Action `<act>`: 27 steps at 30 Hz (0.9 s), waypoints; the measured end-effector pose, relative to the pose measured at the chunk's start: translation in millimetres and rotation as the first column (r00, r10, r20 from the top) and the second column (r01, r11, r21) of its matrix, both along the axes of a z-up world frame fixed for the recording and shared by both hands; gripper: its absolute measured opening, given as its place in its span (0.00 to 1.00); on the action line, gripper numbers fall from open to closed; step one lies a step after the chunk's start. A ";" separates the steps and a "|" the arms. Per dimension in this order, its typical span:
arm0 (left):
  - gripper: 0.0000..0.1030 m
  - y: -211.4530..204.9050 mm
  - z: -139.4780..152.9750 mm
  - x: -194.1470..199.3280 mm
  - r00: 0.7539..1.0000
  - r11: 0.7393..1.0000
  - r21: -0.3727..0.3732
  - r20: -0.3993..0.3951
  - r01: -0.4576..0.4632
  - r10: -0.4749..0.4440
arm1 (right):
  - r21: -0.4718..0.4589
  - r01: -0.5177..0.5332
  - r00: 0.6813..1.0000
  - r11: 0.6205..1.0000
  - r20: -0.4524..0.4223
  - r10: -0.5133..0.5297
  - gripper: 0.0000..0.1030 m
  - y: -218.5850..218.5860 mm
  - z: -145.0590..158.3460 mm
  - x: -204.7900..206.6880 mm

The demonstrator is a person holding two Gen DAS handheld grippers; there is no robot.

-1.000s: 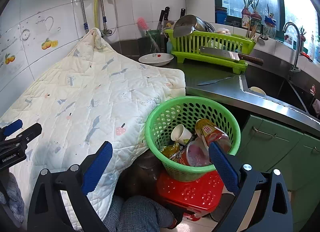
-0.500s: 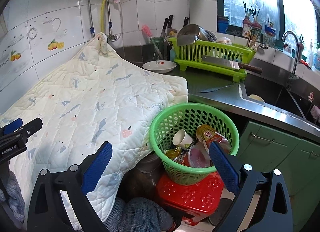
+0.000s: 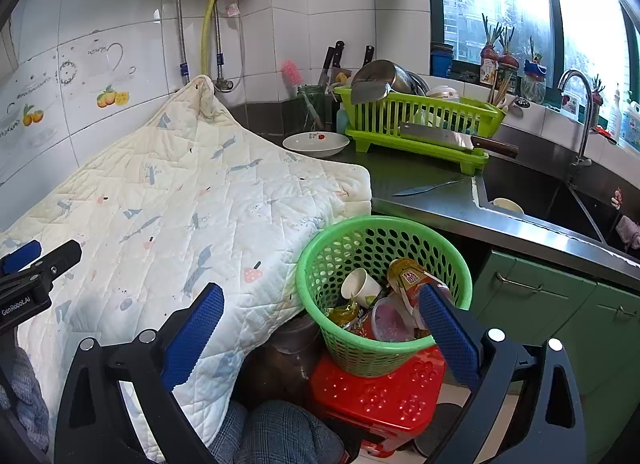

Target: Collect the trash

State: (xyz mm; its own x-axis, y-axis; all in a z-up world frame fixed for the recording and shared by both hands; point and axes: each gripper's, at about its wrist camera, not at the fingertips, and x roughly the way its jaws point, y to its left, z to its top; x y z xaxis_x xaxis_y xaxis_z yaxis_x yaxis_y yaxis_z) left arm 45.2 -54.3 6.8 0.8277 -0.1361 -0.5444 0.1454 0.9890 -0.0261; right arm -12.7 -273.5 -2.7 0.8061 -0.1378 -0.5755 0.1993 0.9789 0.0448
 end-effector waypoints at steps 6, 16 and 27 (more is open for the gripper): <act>0.95 -0.7 -0.8 -0.7 1.000 1.000 0.003 0.000 0.001 -0.001 | 0.000 -0.002 1.000 1.000 0.000 0.002 0.92 0.5 0.9 -0.9; 0.95 -1.4 -3.0 -0.8 1.000 1.000 -0.001 -0.005 -0.002 0.002 | -0.002 -0.003 1.000 1.000 -0.002 0.003 0.92 1.3 0.4 0.1; 0.95 -4.5 -2.8 0.7 1.000 1.000 0.004 -0.004 0.006 -0.006 | -0.002 -0.002 1.000 1.000 -0.003 0.002 0.92 1.0 0.3 0.1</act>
State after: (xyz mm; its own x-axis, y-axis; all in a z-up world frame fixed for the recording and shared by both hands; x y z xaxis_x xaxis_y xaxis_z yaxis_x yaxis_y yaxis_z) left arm 45.9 -58.8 4.0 0.8244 -0.1392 -0.5486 0.1514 0.9882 -0.0231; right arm -12.6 -272.5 -2.4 0.8045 -0.1370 -0.5780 0.1973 0.9794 0.0425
